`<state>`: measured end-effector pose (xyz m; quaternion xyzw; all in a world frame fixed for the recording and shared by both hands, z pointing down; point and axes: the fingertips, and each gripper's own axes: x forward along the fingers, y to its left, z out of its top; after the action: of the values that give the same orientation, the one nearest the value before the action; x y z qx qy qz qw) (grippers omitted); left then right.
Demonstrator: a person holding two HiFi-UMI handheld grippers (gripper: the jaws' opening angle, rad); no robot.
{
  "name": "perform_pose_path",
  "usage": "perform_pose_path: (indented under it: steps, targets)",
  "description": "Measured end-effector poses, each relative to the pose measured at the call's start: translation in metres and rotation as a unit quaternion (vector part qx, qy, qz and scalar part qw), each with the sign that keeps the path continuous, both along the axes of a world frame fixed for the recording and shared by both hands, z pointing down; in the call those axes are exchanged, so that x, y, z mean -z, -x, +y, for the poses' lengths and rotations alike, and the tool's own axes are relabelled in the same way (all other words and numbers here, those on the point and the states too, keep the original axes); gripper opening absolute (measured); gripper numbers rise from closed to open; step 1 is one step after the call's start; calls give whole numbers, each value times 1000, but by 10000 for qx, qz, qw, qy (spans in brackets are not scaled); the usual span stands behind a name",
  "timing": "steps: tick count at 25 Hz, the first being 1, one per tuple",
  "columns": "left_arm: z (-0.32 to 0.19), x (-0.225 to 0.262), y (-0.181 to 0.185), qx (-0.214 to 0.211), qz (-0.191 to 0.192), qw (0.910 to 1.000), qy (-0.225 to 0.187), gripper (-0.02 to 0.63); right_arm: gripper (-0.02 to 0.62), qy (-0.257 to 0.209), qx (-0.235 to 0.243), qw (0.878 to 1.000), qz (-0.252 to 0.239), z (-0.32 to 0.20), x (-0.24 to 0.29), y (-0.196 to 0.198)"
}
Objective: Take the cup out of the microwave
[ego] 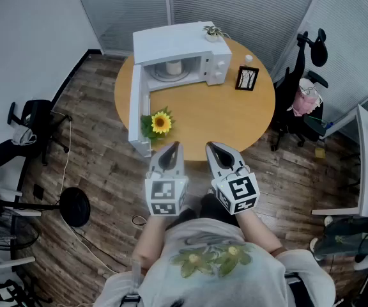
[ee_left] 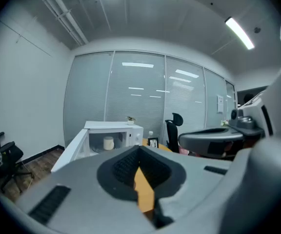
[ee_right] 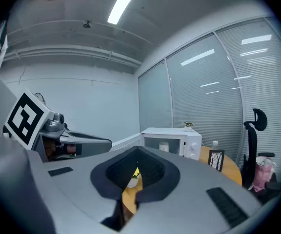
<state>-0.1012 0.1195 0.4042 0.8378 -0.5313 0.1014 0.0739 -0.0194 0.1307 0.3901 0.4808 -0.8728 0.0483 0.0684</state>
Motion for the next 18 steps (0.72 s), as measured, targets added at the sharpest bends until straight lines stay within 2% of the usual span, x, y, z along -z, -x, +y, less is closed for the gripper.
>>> perform_pose_path:
  steps: [4, 8, 16, 18]
  targets:
    - [-6, 3, -1, -47, 98, 9999, 17, 5, 17, 57, -30, 10000, 18, -6, 0, 1]
    - [-20, 4, -4, -6, 29, 10000, -17, 5, 17, -2, -100, 9999, -5, -20, 0, -9]
    - [-56, 11, -16, 44, -42, 10000, -49, 5, 17, 38, 122, 9999, 19, -51, -2, -17]
    - [-64, 15, -18, 56, 41, 9999, -84, 5, 17, 53, 152, 9999, 4, -59, -3, -20]
